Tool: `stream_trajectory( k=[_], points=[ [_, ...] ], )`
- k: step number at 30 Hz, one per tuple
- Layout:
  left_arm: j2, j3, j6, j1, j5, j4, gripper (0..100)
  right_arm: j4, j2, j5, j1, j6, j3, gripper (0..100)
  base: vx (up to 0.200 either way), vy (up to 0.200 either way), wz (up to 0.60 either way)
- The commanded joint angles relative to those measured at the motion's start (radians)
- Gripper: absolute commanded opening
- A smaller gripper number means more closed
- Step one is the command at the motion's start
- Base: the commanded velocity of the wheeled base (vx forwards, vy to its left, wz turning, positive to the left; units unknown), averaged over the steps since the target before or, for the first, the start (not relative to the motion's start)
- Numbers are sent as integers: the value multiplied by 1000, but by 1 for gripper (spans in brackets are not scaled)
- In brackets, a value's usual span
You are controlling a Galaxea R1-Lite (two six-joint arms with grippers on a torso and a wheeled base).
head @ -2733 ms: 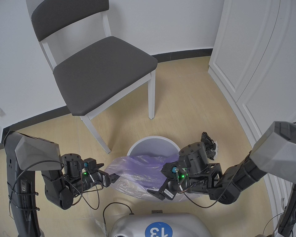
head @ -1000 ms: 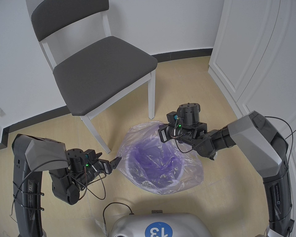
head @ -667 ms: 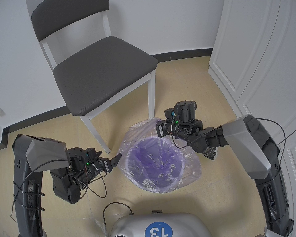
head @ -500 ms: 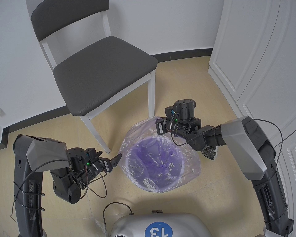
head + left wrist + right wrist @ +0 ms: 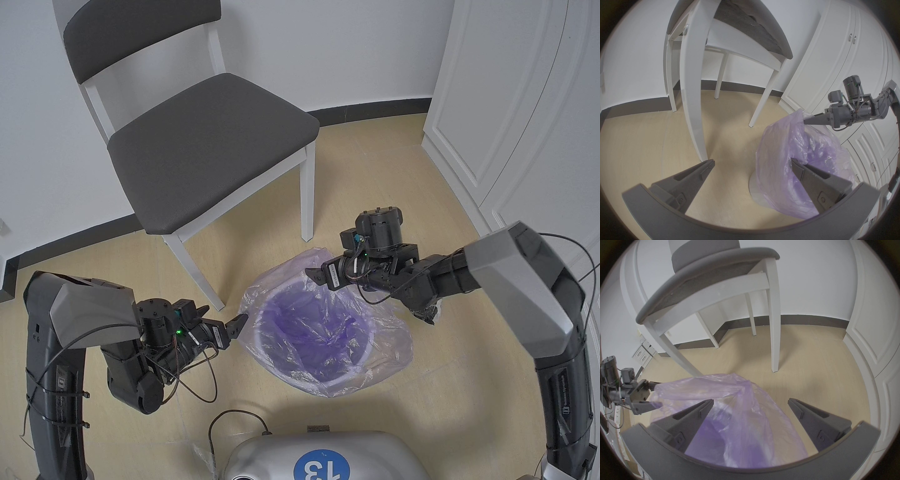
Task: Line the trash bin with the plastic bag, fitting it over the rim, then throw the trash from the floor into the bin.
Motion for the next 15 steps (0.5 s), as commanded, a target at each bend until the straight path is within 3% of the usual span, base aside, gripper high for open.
stream_trajectory(
  k=[1, 5, 10, 15],
  points=[
    [-96, 1, 12, -36, 3, 19, 100, 36, -212, -9, -2, -18, 154, 100, 0, 0, 0],
    [-179, -73, 73, -37, 0, 220, 100, 124, -294, -38, -8, -64, 235, 100, 0, 0, 0],
    [-243, -182, 113, -53, 2, 441, 100, 133, -333, -55, -8, -117, 359, 100, 0, 0, 0],
    [-259, -282, 162, -67, 0, 571, 100, 125, -334, -56, -17, -177, 456, 100, 0, 0, 0]
  ],
)
